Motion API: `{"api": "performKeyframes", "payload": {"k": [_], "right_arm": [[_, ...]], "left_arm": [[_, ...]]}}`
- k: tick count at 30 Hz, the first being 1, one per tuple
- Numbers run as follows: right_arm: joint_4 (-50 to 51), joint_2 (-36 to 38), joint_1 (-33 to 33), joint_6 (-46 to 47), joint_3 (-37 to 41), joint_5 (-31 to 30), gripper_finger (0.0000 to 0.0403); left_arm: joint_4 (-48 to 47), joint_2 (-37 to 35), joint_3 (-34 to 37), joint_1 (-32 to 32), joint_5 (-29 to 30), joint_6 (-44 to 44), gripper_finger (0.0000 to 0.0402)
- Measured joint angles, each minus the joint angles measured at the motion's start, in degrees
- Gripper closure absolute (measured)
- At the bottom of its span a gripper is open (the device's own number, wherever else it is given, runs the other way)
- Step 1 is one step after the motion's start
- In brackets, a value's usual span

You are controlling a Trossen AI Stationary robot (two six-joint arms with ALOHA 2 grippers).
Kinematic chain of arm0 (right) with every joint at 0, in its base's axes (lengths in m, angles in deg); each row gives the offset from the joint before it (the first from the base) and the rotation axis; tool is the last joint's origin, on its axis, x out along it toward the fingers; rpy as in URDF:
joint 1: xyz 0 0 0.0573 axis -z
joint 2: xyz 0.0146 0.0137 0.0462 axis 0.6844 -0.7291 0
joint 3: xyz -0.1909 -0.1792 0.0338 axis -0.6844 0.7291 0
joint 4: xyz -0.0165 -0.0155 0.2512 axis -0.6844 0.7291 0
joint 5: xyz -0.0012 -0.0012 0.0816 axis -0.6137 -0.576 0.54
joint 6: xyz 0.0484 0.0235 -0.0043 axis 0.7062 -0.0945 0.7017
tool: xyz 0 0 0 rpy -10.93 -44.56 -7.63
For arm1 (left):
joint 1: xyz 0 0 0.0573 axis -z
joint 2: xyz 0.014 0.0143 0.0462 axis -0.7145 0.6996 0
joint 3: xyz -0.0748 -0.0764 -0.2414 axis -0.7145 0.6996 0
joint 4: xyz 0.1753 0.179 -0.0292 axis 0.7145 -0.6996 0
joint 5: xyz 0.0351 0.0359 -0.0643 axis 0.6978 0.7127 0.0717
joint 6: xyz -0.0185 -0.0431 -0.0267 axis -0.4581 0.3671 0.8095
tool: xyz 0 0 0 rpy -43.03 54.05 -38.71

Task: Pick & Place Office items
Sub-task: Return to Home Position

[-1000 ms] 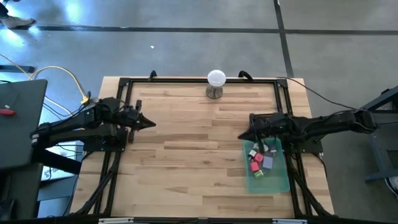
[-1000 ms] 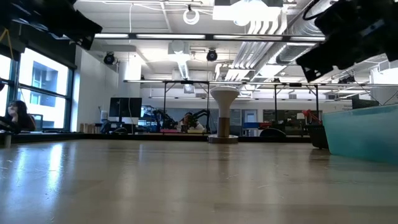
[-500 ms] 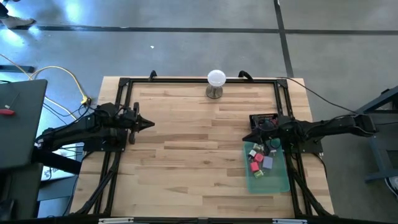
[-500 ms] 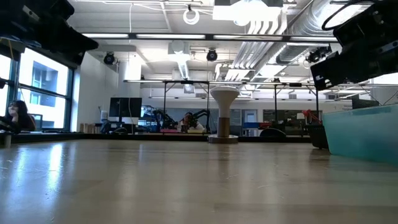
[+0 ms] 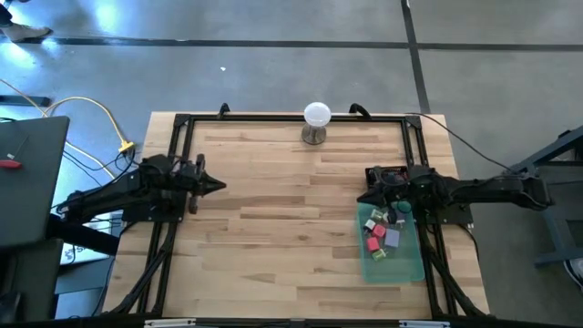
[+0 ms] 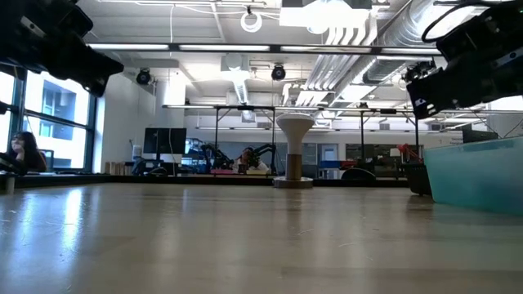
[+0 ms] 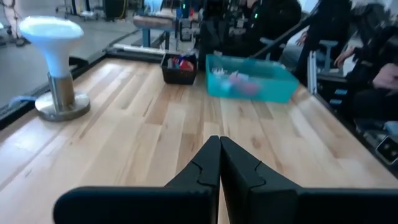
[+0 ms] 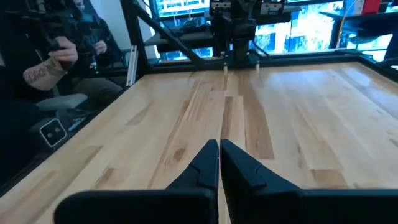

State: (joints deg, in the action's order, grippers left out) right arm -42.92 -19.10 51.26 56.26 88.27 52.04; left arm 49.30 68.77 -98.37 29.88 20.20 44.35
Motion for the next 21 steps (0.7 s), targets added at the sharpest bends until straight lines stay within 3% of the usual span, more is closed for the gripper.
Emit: {"api": "performKeyframes", "payload": {"k": [21], "right_arm": [[15.6, 18.61, 0.31, -0.1, -0.57, -0.46, 0.04]], "left_arm": [[0.18, -2.47, -0.02, 0.02, 0.04, 0.24, 0.0401]]}}
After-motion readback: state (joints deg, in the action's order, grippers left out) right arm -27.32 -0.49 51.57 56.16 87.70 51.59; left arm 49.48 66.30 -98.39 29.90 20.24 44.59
